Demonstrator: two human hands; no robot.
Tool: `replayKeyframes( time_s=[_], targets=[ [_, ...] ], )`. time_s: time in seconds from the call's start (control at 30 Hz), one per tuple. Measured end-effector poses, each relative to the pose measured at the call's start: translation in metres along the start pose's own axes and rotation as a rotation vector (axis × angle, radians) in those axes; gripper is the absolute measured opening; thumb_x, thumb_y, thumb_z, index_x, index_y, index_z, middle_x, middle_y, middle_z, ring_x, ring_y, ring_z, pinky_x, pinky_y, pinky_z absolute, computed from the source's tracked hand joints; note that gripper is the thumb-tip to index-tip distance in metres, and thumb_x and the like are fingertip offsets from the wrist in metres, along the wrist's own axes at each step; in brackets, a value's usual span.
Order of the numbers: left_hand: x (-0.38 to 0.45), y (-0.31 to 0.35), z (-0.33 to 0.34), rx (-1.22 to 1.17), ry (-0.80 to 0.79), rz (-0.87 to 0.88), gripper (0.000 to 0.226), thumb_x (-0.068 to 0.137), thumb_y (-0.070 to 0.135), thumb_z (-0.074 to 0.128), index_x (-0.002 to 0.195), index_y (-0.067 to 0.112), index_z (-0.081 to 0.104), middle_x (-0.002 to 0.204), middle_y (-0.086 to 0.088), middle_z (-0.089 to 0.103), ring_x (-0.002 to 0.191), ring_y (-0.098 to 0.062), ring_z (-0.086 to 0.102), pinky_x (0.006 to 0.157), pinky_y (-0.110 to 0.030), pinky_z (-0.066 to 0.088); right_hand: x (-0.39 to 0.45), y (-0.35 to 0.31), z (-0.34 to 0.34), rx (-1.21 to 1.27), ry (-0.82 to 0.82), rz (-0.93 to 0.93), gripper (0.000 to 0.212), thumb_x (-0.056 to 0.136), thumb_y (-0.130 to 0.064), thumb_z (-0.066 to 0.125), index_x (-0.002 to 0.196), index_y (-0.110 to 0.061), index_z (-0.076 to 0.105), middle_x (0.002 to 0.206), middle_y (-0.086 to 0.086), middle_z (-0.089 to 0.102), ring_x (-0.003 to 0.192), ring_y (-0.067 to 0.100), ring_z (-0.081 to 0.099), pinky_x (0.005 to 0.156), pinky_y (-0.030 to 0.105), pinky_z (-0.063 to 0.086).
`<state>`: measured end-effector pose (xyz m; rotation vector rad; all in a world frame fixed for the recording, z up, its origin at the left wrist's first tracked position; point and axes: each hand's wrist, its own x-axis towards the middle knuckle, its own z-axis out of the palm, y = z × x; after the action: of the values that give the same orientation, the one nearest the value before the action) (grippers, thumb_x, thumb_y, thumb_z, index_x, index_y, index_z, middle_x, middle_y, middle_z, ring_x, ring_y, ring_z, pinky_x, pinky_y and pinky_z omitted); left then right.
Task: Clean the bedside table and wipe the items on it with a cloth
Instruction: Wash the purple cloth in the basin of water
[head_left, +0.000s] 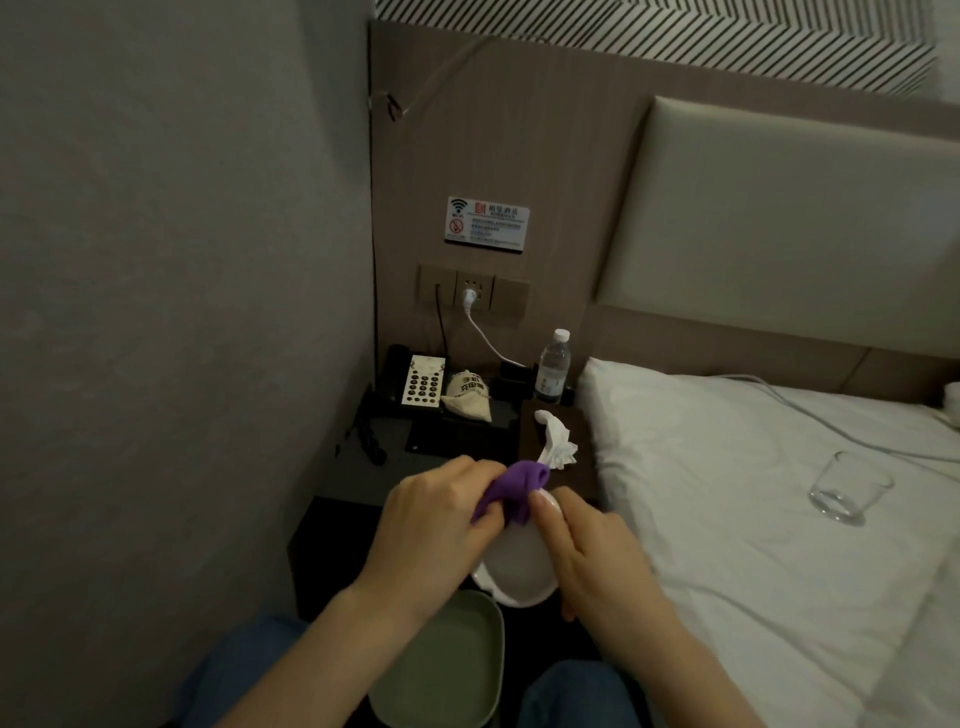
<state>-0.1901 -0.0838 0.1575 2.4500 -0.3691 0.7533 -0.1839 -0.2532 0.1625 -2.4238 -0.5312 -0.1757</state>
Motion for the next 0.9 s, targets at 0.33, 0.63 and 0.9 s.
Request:
replayKeyframes(
  time_s=[0.33,0.63,0.9],
  targets=[
    [-0.031,0.025,0.056,-1.279,0.176,-1.288,0.011,0.093,0.004,0.055,0.099,0.005,0.064,0.083,-0.017,0.070,0.074,-0.028,0.066,0.056,-0.033,0.055,0.006,-0.016,0.020,-0.578,0.100,-0.030,0.021,0.096,-0.043,0.045,0.112,-0.030,0.040,0.069,0.000,0.040,0.067,0.024,0.063,0.051,0.031,0.026],
    [-0.033,0.007,0.053,-1.382,0.240,-1.291,0.017,0.094,-0.002,0.047,0.096,0.007,0.062,0.082,-0.017,0.067,0.074,-0.029,0.062,0.060,-0.034,0.053,-0.004,0.003,0.022,-0.154,-0.066,-0.134,0.050,0.081,-0.076,0.033,0.117,-0.043,0.024,0.112,-0.021,0.051,0.105,0.000,0.054,0.072,0.021,0.045],
    [-0.003,-0.022,0.001,-0.627,-0.134,-0.553,0.018,0.064,0.014,0.068,0.080,0.023,0.070,0.074,-0.003,0.069,0.067,-0.012,0.063,0.059,-0.026,0.049,0.011,0.006,-0.013,-0.204,-0.141,-0.485,0.092,0.077,-0.051,0.072,0.151,-0.028,0.022,0.152,-0.015,0.029,0.138,0.002,0.030,0.110,0.022,0.035]
  ],
)
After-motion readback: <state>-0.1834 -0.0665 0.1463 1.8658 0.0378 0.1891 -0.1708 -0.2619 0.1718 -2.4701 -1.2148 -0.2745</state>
